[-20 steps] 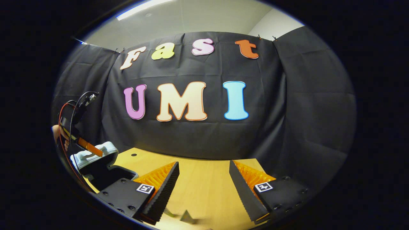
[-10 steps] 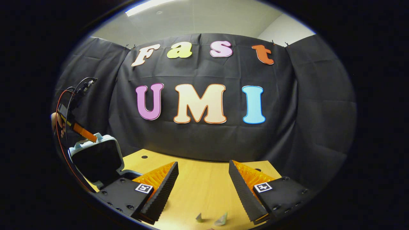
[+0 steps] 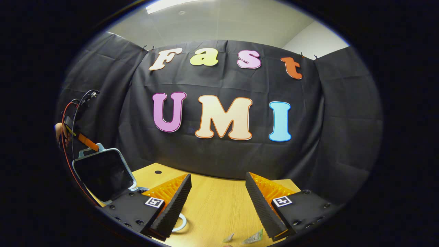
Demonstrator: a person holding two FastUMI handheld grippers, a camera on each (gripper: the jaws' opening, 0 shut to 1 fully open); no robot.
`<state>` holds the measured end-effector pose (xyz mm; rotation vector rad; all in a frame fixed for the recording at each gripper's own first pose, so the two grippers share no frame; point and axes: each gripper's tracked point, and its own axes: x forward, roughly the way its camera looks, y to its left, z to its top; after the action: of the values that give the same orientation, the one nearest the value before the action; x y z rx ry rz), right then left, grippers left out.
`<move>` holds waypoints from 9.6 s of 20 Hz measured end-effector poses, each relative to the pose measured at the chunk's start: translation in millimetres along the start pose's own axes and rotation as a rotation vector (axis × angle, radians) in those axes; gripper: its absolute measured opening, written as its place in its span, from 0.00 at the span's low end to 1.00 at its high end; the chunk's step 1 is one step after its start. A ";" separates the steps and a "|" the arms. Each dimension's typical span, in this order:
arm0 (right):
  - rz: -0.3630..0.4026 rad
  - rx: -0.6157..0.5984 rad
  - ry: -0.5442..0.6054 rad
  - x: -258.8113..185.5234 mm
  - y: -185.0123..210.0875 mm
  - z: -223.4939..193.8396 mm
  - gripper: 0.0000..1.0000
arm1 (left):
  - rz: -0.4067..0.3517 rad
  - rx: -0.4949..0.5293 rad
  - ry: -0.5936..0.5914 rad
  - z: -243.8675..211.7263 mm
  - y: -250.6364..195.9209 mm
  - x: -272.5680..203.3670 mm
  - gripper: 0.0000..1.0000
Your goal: First open the suitcase, pack the skin care products into it, and then close the suitcase.
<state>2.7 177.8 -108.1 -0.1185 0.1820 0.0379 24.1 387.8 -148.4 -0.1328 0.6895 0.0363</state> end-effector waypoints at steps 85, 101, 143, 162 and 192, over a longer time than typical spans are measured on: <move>0.070 -0.001 0.010 -18.8 -235.7 -58.3 0.99 | -0.347 0.203 -0.015 -206.8 -503.8 72.1 0.94; 0.253 -0.045 0.037 -44.1 -192.3 -105.2 1.00 | -0.419 0.193 0.175 -293.2 -533.6 116.0 0.19; 0.466 0.067 0.459 -14.6 -93.5 -273.1 0.16 | -0.083 0.096 0.170 -191.9 -350.8 6.0 0.10; 0.629 0.243 0.714 -25.8 140.8 -204.8 0.16 | -0.164 0.069 0.516 -242.3 -213.4 92.9 0.17; 0.525 0.097 0.775 16.8 251.2 -251.0 0.98 | 0.173 -0.227 0.197 -129.3 133.8 88.5 0.72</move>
<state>-37.7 397.1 -384.9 0.0198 0.9858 0.5093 0.4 502.2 -318.2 -0.2969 0.8915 0.2709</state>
